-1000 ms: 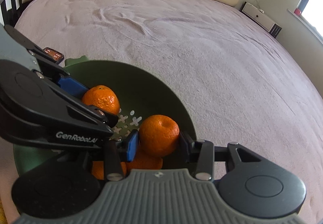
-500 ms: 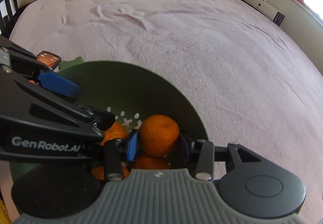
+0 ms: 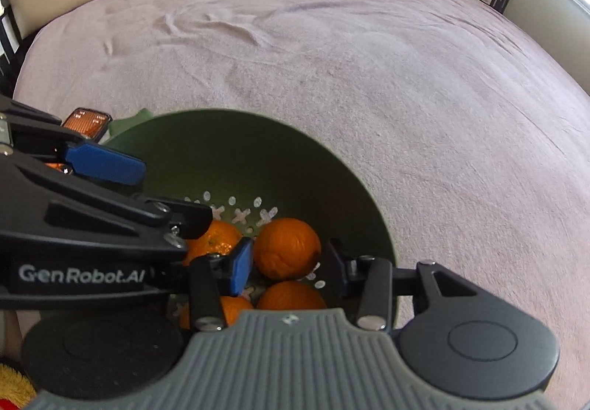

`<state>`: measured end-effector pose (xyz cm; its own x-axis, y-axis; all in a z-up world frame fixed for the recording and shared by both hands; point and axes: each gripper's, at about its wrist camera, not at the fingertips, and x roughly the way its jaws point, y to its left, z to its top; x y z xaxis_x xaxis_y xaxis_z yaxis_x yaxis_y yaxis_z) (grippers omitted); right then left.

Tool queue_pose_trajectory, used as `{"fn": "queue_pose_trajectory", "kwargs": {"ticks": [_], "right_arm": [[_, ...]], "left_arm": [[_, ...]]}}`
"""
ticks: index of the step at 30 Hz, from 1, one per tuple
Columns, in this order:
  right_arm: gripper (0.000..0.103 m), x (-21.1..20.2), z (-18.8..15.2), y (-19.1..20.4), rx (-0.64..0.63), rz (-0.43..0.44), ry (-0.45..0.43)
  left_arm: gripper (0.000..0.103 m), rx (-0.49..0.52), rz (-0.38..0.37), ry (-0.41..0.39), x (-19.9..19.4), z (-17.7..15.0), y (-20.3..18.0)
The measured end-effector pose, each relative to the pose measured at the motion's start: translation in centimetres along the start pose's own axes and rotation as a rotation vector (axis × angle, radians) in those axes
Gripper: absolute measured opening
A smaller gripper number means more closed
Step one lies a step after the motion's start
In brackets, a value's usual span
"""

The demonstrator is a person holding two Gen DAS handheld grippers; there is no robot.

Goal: Organize fruits
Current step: 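Lower both mandarins into the colander and open both tools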

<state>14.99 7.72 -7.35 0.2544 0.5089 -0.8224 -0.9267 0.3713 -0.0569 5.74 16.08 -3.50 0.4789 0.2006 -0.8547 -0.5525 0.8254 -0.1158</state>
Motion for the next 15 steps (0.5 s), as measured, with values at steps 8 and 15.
{"fn": "queue_pose_trajectory", "kwargs": {"ticks": [8, 15], "right_arm": [[0.058, -2.7, -0.5, -0.3, 0.036, -0.049, -0.039], [0.065, -6.2, -1.7, -0.2, 0.073, -0.125, -0.076]], "left_arm": [[0.067, 0.028, -0.015, -0.034, -1.4, 0.0, -0.6], [0.067, 0.042, -0.038, -0.071, -3.1, -0.2, -1.3]]}}
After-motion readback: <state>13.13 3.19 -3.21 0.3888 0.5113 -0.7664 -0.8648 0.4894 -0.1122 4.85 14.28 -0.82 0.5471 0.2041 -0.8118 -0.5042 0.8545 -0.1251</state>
